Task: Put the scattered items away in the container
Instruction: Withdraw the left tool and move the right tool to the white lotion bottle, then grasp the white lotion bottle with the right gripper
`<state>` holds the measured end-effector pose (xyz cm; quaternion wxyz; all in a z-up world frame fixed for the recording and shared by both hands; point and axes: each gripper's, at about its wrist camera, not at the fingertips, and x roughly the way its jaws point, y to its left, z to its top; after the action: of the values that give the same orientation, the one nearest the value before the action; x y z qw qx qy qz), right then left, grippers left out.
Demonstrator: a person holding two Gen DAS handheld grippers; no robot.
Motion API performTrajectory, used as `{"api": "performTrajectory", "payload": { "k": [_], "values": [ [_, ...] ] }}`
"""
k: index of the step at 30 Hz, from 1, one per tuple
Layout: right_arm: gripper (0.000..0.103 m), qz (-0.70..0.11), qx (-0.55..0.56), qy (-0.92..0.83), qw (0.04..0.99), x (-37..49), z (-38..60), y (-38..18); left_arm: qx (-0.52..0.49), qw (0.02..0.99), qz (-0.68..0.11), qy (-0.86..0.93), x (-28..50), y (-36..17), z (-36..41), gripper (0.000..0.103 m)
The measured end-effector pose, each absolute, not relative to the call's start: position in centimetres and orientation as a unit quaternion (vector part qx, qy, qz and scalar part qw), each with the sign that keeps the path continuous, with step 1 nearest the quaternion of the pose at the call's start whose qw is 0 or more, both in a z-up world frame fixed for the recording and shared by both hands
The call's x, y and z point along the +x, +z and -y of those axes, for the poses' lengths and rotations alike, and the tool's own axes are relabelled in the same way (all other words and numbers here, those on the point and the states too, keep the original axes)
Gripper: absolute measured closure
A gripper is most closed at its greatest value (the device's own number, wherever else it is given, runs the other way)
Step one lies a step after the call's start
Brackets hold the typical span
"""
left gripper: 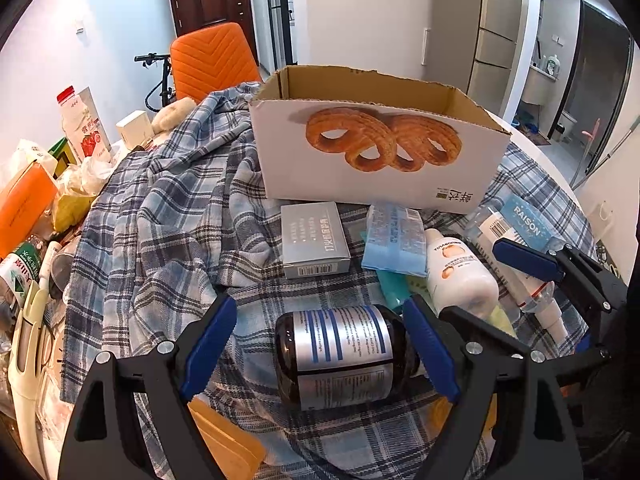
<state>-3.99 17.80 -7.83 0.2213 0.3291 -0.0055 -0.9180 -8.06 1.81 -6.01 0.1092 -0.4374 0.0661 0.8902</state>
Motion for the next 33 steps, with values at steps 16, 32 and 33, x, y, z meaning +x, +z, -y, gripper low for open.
{"api": "performTrajectory", "payload": {
  "k": [16,32,33],
  "values": [
    [0.059,0.01,0.341,-0.919,0.199,-4.1,-19.7,-7.7,-0.432,0.116,-0.093,0.889,-7.9,-6.2,-4.1,0.016],
    [0.064,-0.005,0.335,-0.923,0.191,-4.6,-19.0,-8.0,-0.442,0.117,-0.064,0.887,-8.3,-6.4,-2.8,0.016],
    [0.064,-0.001,0.333,-0.923,0.191,-4.5,-19.3,-7.8,-0.441,0.116,-0.065,0.888,-8.3,-6.4,-2.8,0.016]
  ]
}}
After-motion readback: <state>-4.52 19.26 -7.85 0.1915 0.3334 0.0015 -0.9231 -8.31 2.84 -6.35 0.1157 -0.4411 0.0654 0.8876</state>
